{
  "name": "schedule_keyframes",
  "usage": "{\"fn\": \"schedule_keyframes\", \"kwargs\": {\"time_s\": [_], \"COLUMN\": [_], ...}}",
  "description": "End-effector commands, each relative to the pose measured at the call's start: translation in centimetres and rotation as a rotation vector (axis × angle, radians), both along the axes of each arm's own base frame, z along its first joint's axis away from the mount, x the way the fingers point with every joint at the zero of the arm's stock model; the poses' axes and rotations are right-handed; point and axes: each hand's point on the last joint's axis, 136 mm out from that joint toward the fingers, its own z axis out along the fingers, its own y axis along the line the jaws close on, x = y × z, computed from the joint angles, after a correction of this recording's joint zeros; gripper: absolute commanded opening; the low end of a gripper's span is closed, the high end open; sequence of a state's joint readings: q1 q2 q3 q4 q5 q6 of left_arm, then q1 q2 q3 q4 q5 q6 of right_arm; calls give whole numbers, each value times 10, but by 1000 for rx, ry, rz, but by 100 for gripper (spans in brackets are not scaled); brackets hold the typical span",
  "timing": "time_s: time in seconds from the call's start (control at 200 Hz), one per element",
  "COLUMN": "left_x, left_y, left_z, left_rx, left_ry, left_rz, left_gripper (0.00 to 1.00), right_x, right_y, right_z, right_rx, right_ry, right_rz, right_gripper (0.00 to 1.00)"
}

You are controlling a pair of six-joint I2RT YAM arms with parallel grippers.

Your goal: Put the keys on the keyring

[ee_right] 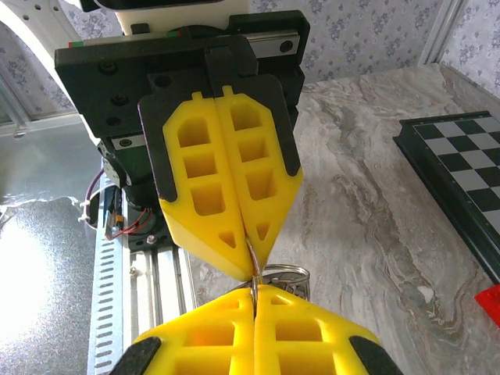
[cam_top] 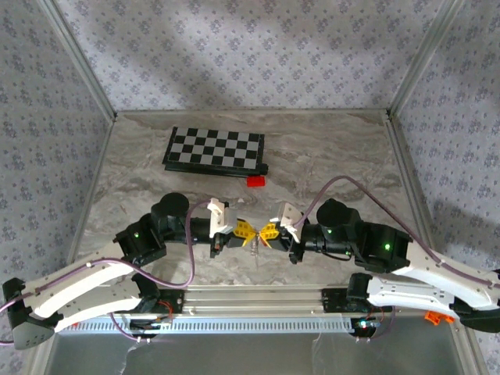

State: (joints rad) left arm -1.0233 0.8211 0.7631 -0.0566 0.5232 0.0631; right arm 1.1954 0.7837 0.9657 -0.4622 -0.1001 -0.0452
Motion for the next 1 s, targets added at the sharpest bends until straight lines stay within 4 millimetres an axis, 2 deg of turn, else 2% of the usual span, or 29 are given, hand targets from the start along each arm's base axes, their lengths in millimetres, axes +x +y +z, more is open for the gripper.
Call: {"fn": "schedule_keyframes", "kwargs": {"time_s": [0.0,0.265,0.995], "left_x": [-3,0,0], "left_y": [0,1,2], "left_z": [19,17,20], "left_rx": [-52,-48,-56], "left_ry": [-43,-49,-52], "left_rz": [-14,7,12], "left_gripper": [0,0,0], "right_x": [5,5,3], "right_y": [-1,-7,-1], "right_z": [11,13,4], "right_rx": [28,39,6], "right_ry": [-26,-37,-40], "right_rz": [-23,-41,-15], "right_gripper": [0,0,0]}}
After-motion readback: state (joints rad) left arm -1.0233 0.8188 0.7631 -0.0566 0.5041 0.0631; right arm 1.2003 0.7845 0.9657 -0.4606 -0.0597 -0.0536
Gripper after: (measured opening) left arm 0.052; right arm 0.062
